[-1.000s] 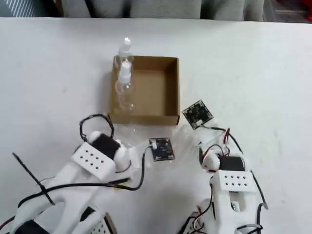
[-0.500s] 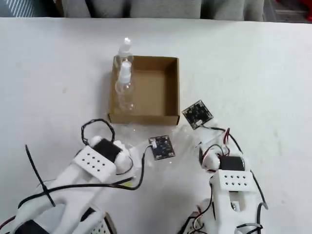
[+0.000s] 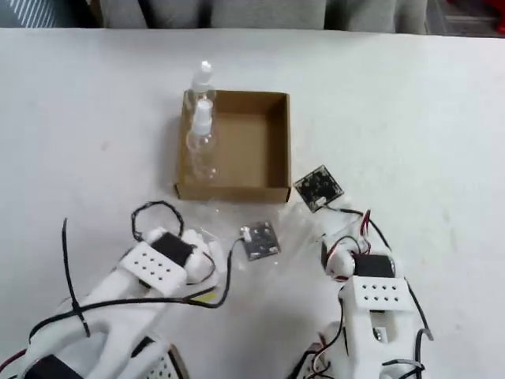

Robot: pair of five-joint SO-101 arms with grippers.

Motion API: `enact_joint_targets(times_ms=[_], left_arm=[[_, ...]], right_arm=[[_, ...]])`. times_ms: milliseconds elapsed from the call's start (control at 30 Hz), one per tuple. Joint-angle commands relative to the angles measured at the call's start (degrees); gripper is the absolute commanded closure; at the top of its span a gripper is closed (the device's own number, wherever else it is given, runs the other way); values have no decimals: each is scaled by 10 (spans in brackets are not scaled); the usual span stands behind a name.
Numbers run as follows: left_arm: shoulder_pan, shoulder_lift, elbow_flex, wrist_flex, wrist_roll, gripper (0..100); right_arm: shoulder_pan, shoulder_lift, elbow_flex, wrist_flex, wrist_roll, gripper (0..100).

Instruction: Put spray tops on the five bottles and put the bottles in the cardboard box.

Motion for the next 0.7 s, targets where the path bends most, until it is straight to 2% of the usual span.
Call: enact_joint_targets(times_ms=[0,367,667], left_arm=[[-19,1,4,-15,4,787],[-15,5,5,-8,4,766],[1,134,-70,10,4,768]], right_arm=[[-5,0,-6,-7,-4,933],[-5,0,-6,-7,-4,933],[-5,-2,-4,-6,-4,933]])
